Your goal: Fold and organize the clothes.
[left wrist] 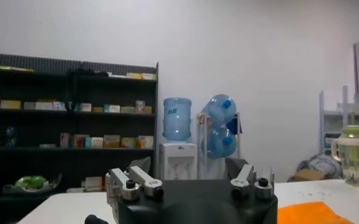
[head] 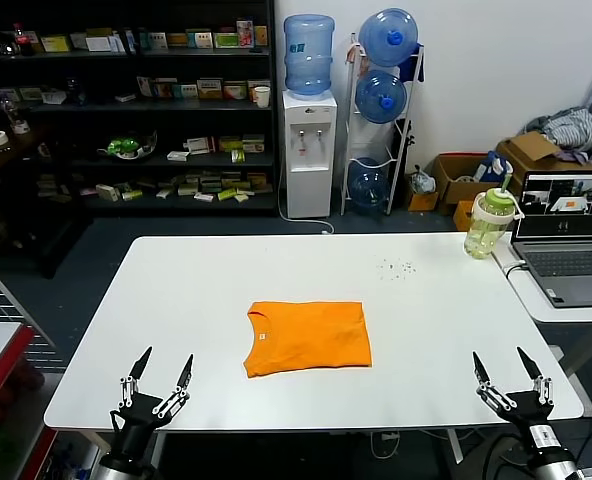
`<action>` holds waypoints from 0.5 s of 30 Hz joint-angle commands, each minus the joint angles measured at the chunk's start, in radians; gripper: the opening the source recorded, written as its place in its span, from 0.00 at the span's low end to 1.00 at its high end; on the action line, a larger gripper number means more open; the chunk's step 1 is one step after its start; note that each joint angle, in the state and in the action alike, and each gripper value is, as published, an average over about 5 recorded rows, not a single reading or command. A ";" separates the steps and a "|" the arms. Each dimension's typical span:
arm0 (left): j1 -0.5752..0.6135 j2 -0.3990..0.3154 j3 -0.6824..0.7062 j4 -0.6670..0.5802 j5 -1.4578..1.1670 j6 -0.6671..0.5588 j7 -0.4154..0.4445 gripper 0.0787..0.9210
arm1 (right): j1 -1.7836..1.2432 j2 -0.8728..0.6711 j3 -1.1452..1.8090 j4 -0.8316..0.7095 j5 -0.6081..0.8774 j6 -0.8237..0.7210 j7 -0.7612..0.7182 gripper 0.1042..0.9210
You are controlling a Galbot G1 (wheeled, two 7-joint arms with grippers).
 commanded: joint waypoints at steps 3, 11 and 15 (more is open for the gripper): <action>0.034 -0.027 -0.036 -0.004 0.043 -0.043 0.026 0.88 | -0.001 0.036 0.016 -0.012 -0.019 0.041 -0.011 0.88; 0.035 -0.028 -0.040 -0.005 0.043 -0.043 0.020 0.88 | 0.010 0.050 0.013 -0.013 -0.039 0.040 -0.013 0.88; 0.036 -0.029 -0.041 -0.003 0.043 -0.044 0.015 0.88 | 0.008 0.053 0.010 -0.015 -0.048 0.042 -0.013 0.88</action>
